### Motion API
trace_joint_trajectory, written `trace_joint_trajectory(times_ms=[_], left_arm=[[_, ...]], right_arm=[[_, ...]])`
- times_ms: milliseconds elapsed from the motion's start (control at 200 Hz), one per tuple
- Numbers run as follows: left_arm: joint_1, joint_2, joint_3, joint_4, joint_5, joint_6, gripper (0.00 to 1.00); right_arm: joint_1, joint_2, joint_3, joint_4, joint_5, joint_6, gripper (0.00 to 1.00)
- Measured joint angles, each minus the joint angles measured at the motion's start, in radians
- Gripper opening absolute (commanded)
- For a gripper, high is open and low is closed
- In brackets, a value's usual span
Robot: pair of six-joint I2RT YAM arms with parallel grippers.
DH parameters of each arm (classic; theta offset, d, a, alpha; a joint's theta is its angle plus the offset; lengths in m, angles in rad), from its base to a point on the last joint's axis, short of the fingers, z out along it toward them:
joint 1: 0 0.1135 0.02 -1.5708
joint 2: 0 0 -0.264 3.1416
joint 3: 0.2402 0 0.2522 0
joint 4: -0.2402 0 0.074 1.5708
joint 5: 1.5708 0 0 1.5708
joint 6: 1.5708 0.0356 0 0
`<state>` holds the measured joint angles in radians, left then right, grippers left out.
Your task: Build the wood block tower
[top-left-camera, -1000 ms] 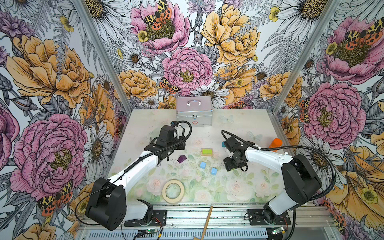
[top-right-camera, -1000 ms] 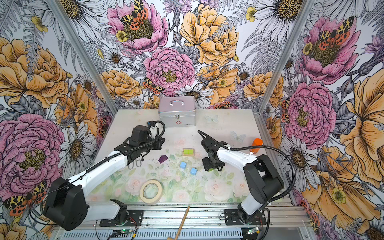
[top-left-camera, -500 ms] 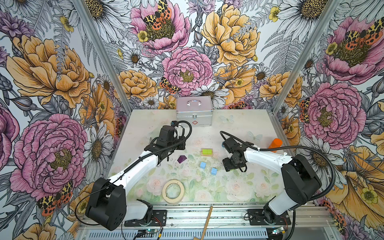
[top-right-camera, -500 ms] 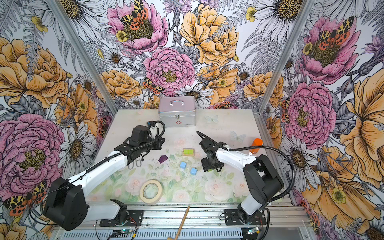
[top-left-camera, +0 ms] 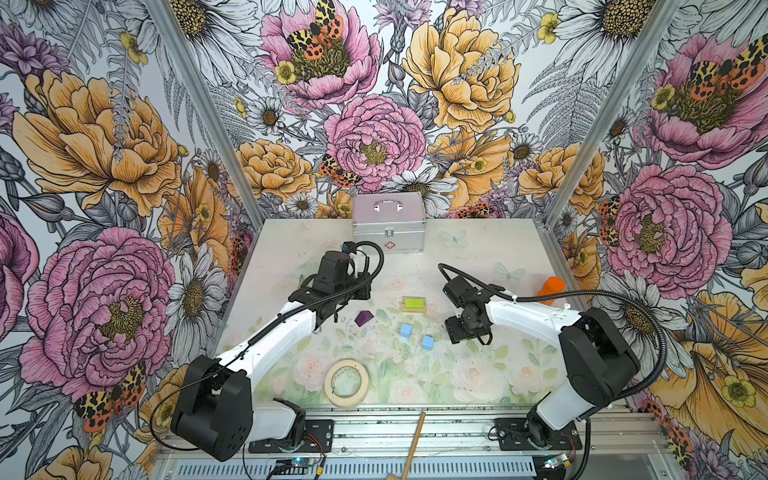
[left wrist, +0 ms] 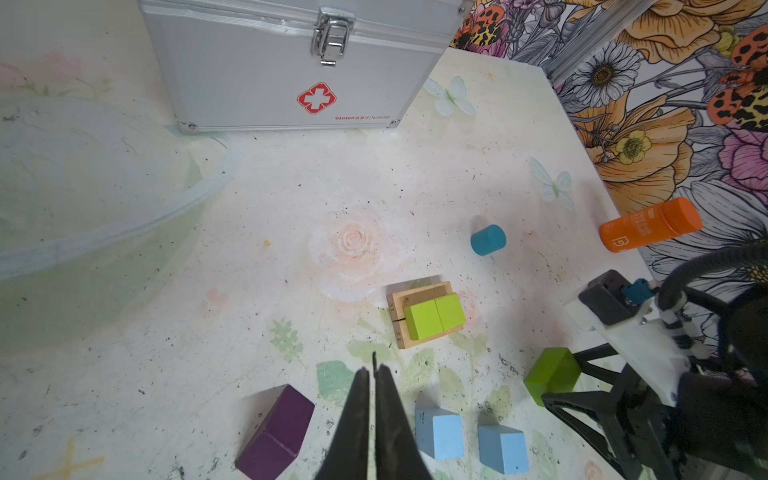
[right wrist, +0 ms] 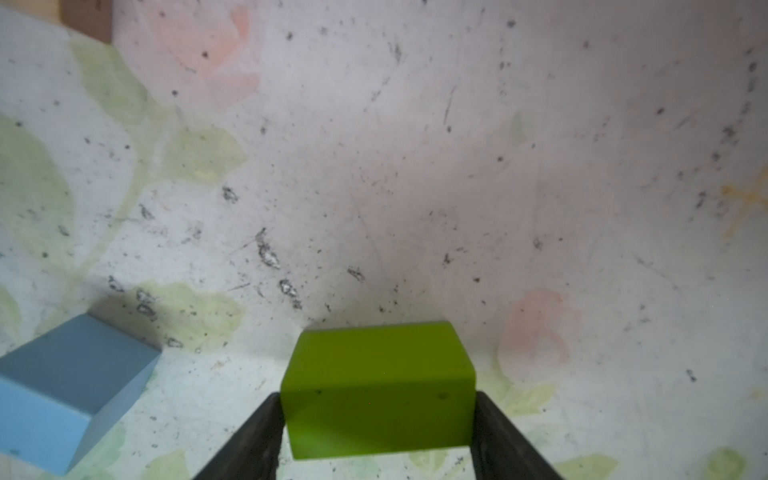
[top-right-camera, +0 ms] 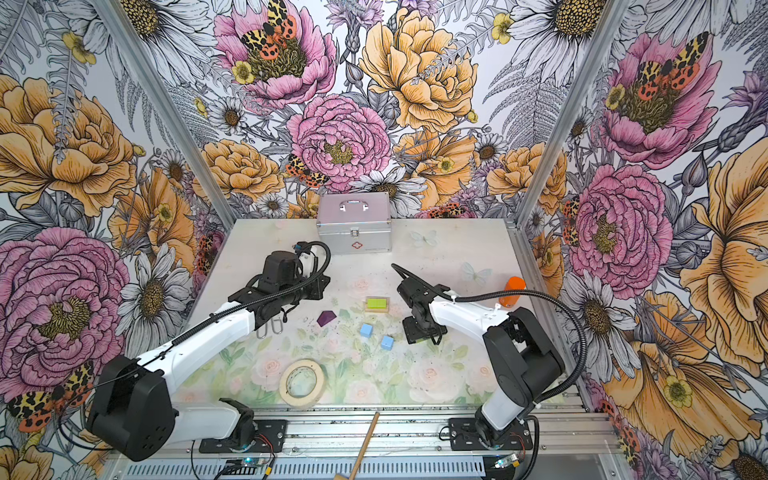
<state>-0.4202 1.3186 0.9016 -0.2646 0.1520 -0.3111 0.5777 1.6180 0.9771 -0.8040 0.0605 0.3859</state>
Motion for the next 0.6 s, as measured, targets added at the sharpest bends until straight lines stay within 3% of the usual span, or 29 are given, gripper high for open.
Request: trace_joint_trajectory(times_ms=[105,215,475,595], left_arm=[[0.002,0.002,0.000,0.000,0.000,0.000,0.08],[0.006,0.006,0.000,0.000,0.000,0.000,0.08],[0.006,0.008,-0.005,0.000,0.000,0.000,0.08],[0.006,0.008,-0.010,0.000,0.000,0.000,0.08]], right_arm=[[0.002,0.001,0.000,-0.002,0.006,0.002,0.68],[0.006,0.002,0.000,-0.005,0.015,0.013,0.56],[0.014,0.002,0.006,-0.010,0.022,0.019,0.00],[0.020,0.002,0.057,-0.059,0.022,0.036,0.00]])
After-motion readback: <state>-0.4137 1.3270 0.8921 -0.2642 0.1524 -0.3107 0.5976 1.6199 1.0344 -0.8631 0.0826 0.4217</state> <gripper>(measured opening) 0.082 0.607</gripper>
